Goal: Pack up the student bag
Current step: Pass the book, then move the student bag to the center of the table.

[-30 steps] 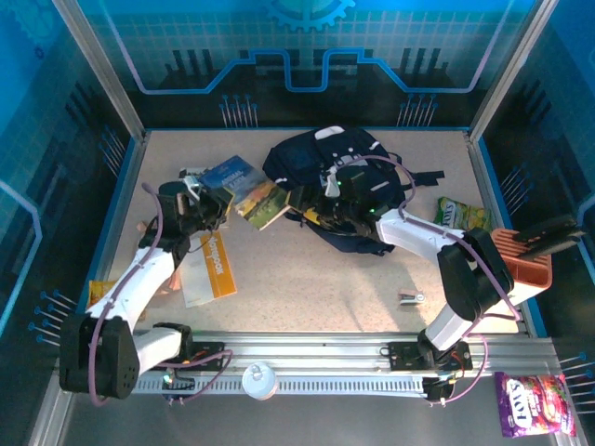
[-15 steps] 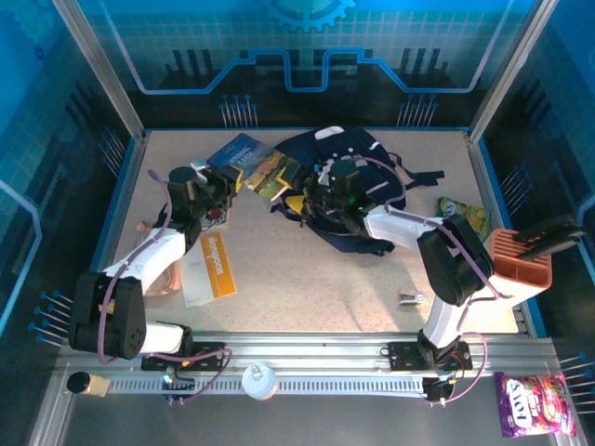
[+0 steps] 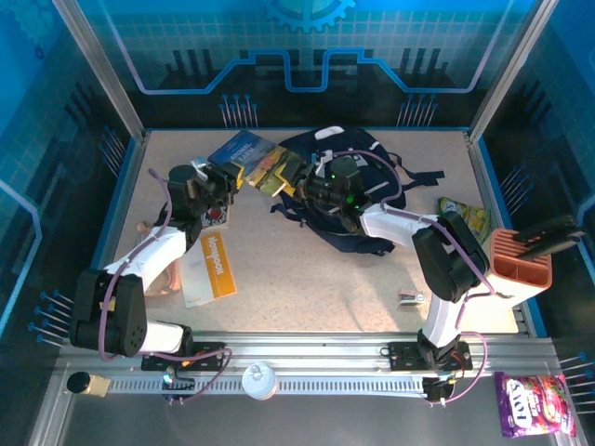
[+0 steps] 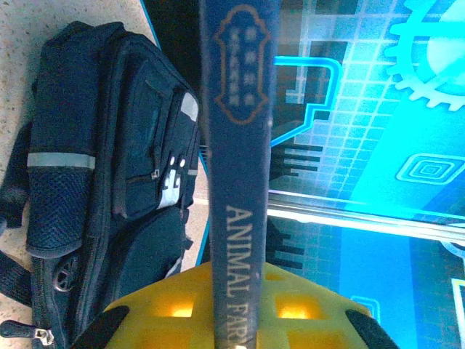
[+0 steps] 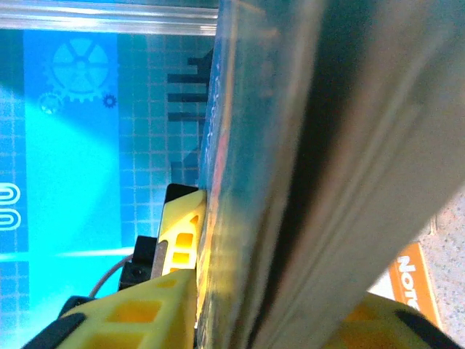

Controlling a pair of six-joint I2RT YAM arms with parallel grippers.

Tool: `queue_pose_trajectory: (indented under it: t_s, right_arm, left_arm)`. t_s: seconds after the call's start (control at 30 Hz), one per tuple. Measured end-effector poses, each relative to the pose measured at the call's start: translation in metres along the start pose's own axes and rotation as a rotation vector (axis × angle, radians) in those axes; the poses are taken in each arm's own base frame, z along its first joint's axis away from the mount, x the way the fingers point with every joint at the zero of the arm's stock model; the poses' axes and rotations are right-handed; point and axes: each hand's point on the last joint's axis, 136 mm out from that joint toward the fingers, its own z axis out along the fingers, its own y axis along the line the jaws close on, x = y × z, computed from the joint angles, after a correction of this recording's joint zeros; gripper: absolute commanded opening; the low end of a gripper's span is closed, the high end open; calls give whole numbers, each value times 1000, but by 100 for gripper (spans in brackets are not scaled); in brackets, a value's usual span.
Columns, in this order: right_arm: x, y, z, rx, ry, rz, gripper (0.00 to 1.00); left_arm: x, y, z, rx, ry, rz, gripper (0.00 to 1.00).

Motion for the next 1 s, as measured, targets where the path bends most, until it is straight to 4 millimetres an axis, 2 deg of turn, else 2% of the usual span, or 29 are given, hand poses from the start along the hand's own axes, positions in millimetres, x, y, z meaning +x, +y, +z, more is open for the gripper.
queue_pose_trajectory:
  t_s: [0.1,0.17,0.23,0.27,0.33,0.43,0.53,0.67,0.87,1.0]
  right_arm:
    - [0,-2,1,5,1,-6,11]
    - [-1,-2,1,3,-3,-15,6]
    - [-3,-3,0,5,-11,-29,3]
    - [-5,-5,-1,13,-17,-37,2]
    - [-8,-15,-7,45,-29,-53,1]
    - [-19,-28,-27,93,-59,-83,0]
    - [-37,-30,-55,119,-112,-131,0]
    - [-64,-13,-99,137,-208,-233,0]
    - [-89,14,-154,194,-341,-372,0]
    - [-97,13,-178,266,-398,-414,0]
  left_arm:
    - [0,0,0,-1,2,0,12]
    - [0,2,0,-8,2,2,36]
    - [1,3,0,-11,7,5,56]
    - [3,5,0,-18,13,13,63]
    - [5,10,-1,-45,26,34,73]
    - [7,21,-1,-102,40,83,83]
    - [10,30,-1,-159,61,140,87]
    - [22,39,8,-217,115,213,87]
    - [47,71,38,-310,232,257,81]
    - [62,95,60,-371,299,259,76]
